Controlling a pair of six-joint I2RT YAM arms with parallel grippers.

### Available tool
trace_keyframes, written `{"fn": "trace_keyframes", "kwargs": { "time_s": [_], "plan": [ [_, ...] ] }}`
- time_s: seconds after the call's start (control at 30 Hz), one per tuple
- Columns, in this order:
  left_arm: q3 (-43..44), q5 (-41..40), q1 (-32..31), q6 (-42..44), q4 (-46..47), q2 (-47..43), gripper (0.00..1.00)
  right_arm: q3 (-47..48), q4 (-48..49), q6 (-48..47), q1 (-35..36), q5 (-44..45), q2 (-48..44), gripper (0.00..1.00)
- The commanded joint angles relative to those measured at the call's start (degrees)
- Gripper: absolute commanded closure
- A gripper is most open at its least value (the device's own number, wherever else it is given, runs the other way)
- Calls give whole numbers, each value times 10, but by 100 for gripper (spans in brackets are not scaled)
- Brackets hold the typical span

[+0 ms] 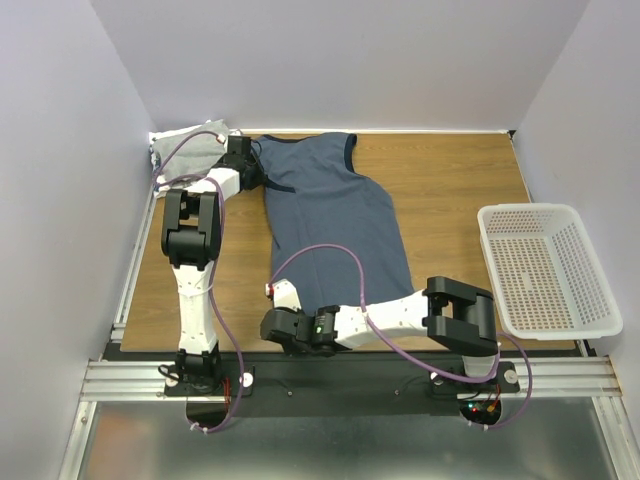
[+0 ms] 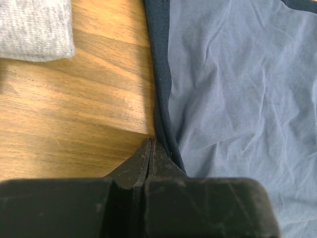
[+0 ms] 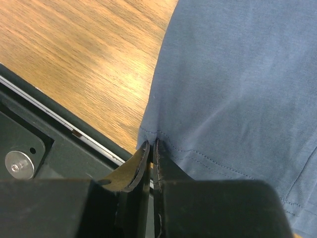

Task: Fold and stack the tank tops
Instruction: Fold the tank top

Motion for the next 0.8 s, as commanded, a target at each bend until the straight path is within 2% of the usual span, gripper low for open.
{"fn": "trace_keyframes", "kwargs": {
  "time_s": [0.0, 0.17, 0.43, 0.47, 0.5, 0.63, 0.77],
  "plan": [
    [34, -16, -2, 6, -11, -2, 100, -8, 7, 6, 4, -11, -26, 91],
    [44, -41, -1, 7, -17, -17, 100, -15, 11, 4, 5, -15, -32, 92],
    [72, -29, -1, 9, -40, -16, 100, -28, 14, 4, 5, -15, -43, 92],
    [66, -29, -1, 9, -38, -21, 95, -28, 15, 4, 5, -15, -42, 92],
    [59, -29, -1, 7, -37, -26, 79, -26, 14, 3, 5, -16, -40, 92],
    [2, -28, 0, -2, -12, -69, 59, -27, 15, 3, 5, -17, -35, 92],
    [-36, -28, 1, -14, -5, -82, 57, -27, 16, 2, 4, -15, -36, 92]
  ]
}}
